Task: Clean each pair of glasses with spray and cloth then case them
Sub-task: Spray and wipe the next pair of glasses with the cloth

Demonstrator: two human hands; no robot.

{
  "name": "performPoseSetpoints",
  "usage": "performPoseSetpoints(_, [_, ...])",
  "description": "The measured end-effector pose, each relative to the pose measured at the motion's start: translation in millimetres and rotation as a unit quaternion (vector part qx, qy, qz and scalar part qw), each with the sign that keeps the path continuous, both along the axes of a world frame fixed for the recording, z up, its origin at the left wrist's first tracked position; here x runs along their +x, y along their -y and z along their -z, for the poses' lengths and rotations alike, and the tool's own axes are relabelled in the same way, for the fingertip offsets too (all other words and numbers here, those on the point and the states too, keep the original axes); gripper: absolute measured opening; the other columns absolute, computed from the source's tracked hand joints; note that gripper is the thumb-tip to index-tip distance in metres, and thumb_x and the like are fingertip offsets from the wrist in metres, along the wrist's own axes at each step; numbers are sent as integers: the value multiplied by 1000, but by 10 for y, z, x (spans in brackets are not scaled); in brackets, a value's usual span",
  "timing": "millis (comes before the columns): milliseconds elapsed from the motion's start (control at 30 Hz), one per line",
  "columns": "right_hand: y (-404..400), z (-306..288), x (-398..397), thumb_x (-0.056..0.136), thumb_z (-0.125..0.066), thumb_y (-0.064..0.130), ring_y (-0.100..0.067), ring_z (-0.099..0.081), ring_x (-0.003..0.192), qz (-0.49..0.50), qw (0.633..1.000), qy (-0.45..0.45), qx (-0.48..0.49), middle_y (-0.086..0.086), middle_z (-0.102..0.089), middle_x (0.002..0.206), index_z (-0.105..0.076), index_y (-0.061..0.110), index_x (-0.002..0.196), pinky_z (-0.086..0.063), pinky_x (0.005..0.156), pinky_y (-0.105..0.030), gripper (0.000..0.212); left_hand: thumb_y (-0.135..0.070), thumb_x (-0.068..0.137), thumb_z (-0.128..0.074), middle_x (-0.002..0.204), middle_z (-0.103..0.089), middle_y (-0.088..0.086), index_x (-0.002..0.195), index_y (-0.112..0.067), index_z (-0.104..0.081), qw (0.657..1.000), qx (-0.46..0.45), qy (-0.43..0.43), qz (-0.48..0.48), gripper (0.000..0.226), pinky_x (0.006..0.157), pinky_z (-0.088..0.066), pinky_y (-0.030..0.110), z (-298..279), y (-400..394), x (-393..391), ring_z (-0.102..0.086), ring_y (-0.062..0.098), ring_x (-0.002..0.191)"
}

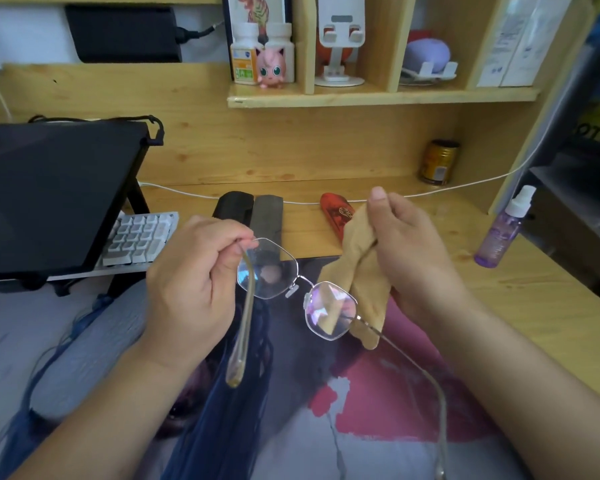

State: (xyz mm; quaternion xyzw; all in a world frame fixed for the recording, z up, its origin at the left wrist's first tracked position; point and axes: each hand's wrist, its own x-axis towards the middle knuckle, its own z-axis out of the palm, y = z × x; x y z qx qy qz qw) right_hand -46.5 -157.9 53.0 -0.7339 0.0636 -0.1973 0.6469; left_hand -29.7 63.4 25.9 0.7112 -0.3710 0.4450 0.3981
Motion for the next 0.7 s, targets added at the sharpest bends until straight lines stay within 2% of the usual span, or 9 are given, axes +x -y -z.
performPoseSetpoints(67, [-7,-32,-10,99,-50,48,-19,-50,65,33,983,51,-171,-21,-56,70,-50,10,71,-41,62,-46,47,4,99,-53,86,-69,15,104,-8,-59,1000,10,4,7,15,66,-52,46,15,15,-8,-67,33,79])
performPoseSetpoints(133, [42,-121,-32,98,-55,47,-24,-49,61,73,896,79,-431,-3,-46,56,-48,14,67,-33,54,-39,46,3,99,-53,86,-68,14,104,-8,-59,1000,15,4,19,14,66,-52,46,28,27,-3,-67,32,79])
performPoseSetpoints(200, [111,-308,-73,96,-56,50,-35,-50,61,93,821,85,-558,0,-42,53,-45,17,62,-37,53,-37,49,3,100,-52,86,-68,14,104,-8,-58,999,17,-1,27,13,67,-52,46,32,33,10,-67,32,80])
performPoseSetpoints(267, [207,-462,-95,98,-55,48,-31,-46,59,100,839,78,-528,2,-37,51,-39,16,58,-37,54,-37,53,3,100,-52,86,-68,14,104,-7,-59,1000,12,-9,26,13,67,-52,46,32,39,16,-68,32,80])
performPoseSetpoints(333, [267,-559,-119,101,-53,44,-17,-35,54,55,930,56,-359,5,-33,51,-37,11,60,-28,52,-33,55,4,100,-52,86,-68,14,102,-4,-61,1000,5,-13,20,12,67,-52,46,38,40,15,-68,32,80])
performPoseSetpoints(400, [277,-594,-155,103,-50,44,-12,-32,54,-5,984,20,-179,3,-34,57,-42,11,64,-25,52,-30,51,6,99,-53,87,-68,13,101,-2,-62,1000,1,-19,16,13,67,-52,46,48,44,17,-68,32,81])
performPoseSetpoints(533, [272,-511,-117,102,-47,49,-11,-38,62,-23,967,-36,-252,0,-40,72,-51,8,84,-31,59,-30,45,8,98,-53,87,-68,13,100,4,-65,999,0,-33,5,13,68,-53,48,49,60,22,-69,31,81])
performPoseSetpoints(633, [306,-482,-101,95,-61,46,-12,-49,71,-27,947,-59,-315,1,-52,82,-53,10,99,-40,64,-34,37,11,97,-53,88,-69,13,102,2,-64,999,-6,-36,10,15,69,-53,49,50,51,18,-69,32,82])
performPoseSetpoints(700, [348,-484,-92,91,-71,32,-14,-58,80,-54,958,-55,-278,-5,-62,94,-53,18,107,-48,73,-37,27,9,98,-52,88,-69,11,105,-7,-60,999,-16,-36,16,19,70,-53,48,50,49,22,-69,30,83])
